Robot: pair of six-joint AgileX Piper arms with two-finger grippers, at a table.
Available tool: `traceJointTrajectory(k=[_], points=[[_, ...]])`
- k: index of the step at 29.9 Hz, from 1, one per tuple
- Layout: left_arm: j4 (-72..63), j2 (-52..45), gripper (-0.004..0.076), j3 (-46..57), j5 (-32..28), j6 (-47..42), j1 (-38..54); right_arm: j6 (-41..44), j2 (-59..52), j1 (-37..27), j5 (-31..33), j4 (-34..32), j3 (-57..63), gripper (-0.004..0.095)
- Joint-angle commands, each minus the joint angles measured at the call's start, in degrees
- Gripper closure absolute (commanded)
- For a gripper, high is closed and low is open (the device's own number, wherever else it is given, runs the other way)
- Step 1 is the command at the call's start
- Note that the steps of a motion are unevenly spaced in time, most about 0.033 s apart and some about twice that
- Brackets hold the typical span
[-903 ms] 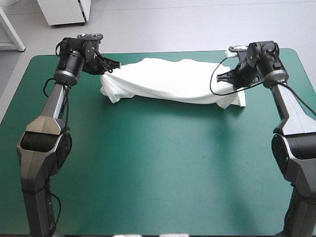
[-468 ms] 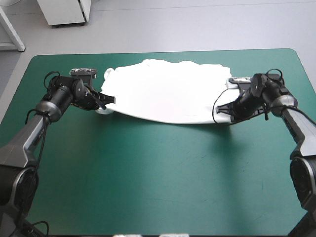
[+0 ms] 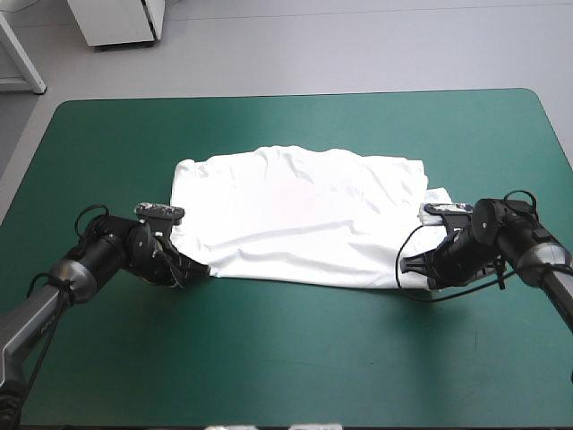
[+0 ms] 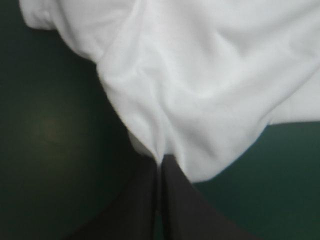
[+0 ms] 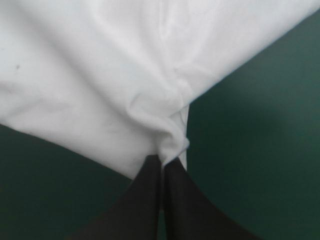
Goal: Fold the cloth
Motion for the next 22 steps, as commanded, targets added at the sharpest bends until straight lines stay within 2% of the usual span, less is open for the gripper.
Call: traceJointTrajectory(k=[1, 8, 11, 14, 18, 20, 22], points=[[-2.3, -5.2, 0.0733, 3.6, -2.4, -0.7, -1.2, -0.6, -5.0, 0.3, 1.0, 1.9, 1.3, 0.0925], [-1.6, -7.2, 0.0732, 5.8, -1.5, -0.7, -1.0, -0.6, -6.2, 0.3, 1.4, 2.3, 1.8, 0.0922], [-1.6, -7.2, 0.0721, 5.8, -1.4, -0.7, -1.0, -0.6, -6.2, 0.3, 2.8, 2.2, 1.8, 0.0851], [-1.9, -7.2, 0.0624, 5.3, 0.3, -0.7, -1.0, -1.3, -6.2, 0.3, 5.6, 2.7, 1.6, 0.0656], [-1.8, -7.3, 0.0402, 1.9, 5.2, -0.7, -1.0, -2.4, -6.7, 0.3, 10.5, 3.1, -0.3, 0.0328], [-1.5, -7.4, 0.0302, -0.5, 8.5, -0.7, -1.0, -2.4, -7.7, 0.3, 10.6, 2.6, -2.3, 0.0281], [0.0, -7.5, 0.0239, -3.3, 11.5, -0.8, -1.0, -1.9, -8.9, 0.3, 10.7, 1.9, -5.4, 0.0294]])
